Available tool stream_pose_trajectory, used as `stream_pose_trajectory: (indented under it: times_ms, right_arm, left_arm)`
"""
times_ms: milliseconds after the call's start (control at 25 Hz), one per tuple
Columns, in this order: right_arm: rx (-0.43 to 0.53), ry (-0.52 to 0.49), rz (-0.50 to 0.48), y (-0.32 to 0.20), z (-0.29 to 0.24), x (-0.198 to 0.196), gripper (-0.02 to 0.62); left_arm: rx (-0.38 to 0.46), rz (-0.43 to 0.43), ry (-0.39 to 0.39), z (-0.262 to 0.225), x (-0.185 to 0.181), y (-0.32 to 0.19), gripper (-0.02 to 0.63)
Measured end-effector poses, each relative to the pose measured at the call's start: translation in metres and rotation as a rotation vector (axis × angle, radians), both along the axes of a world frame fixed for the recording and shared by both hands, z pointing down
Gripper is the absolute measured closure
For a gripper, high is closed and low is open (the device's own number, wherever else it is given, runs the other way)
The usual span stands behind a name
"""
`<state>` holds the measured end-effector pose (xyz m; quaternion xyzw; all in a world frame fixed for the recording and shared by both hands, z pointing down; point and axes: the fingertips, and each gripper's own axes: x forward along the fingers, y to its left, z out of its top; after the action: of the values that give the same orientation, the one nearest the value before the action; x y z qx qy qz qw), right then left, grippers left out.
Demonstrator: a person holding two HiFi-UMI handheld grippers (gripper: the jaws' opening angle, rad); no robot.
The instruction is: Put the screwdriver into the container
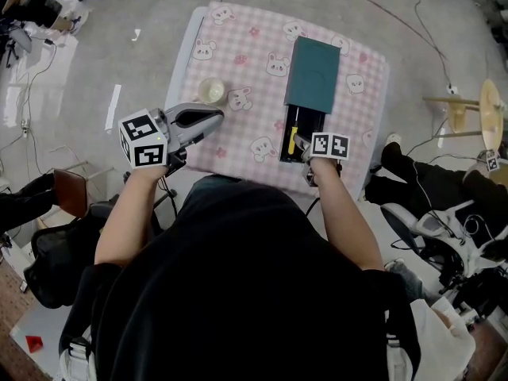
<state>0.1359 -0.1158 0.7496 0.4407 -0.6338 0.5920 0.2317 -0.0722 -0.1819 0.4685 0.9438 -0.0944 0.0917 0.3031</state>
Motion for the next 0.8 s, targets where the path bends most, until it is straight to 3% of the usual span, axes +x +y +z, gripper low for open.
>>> stream_pose_trajectory:
  times_ms: [800]
  right_arm:
    - [0.093,0.013,-0.005,0.033,-0.057,0.009,0.483]
  left_arm:
    - [0.055,0.022,0.069,-0.026,0.017,0.045,0.606]
